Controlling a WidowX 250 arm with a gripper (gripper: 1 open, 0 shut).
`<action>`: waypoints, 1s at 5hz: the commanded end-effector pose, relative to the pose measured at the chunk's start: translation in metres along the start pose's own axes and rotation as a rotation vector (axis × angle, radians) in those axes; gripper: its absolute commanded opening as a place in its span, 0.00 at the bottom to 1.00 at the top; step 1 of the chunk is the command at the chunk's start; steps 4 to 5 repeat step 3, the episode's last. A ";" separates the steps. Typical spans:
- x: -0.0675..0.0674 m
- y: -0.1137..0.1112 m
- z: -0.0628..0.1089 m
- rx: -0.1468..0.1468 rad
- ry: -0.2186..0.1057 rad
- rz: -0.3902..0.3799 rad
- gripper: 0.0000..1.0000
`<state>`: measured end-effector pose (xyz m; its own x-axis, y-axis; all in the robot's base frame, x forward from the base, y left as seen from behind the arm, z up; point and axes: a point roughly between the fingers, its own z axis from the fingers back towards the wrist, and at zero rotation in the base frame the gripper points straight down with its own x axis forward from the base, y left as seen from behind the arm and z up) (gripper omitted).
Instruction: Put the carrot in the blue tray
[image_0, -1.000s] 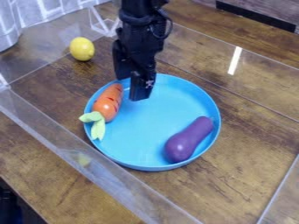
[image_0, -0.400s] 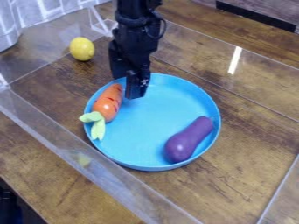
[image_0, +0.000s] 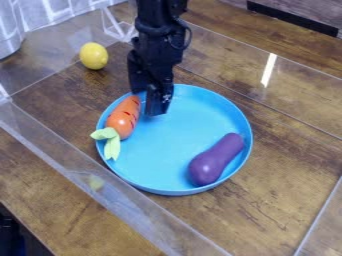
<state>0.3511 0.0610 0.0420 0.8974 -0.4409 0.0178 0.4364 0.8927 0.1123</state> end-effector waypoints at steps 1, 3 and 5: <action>0.005 0.015 0.015 0.039 -0.050 0.020 1.00; 0.012 0.015 0.011 0.043 -0.054 -0.003 0.00; 0.012 0.015 0.011 0.043 -0.054 -0.003 0.00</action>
